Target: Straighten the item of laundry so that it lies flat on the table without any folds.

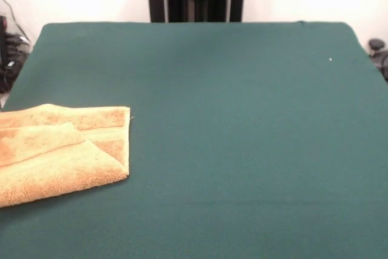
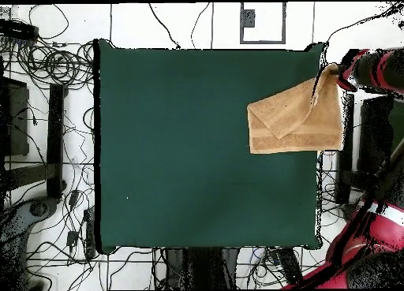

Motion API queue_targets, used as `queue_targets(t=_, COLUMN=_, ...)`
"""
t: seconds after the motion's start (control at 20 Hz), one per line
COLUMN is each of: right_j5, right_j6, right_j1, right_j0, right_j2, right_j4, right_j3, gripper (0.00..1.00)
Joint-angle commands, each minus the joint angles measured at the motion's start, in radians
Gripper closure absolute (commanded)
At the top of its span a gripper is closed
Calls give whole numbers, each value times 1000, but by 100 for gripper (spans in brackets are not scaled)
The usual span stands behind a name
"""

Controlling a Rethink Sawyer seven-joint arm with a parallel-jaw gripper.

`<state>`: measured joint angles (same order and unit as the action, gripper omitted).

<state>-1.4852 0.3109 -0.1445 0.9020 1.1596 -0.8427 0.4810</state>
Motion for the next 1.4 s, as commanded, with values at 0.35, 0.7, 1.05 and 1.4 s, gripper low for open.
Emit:
queue_targets(t=0.35, right_j5=33, right_j6=951, right_j1=-13, right_j0=-291, right_j2=-371, right_j4=-73, right_j3=40, gripper=100)
queue_targets(t=0.7, right_j5=-197, right_j6=1082, right_j1=25, right_j0=-423, right_j2=-347, right_j4=-218, right_j3=-177, gripper=100)
queue_targets(t=1.05, right_j5=-341, right_j6=1059, right_j1=48, right_j0=-459, right_j2=-117, right_j4=-536, right_j3=-316, gripper=100)
queue_targets(t=1.4, right_j5=-388, right_j6=1029, right_j1=37, right_j0=-440, right_j2=79, right_j4=-772, right_j3=-323, gripper=100)
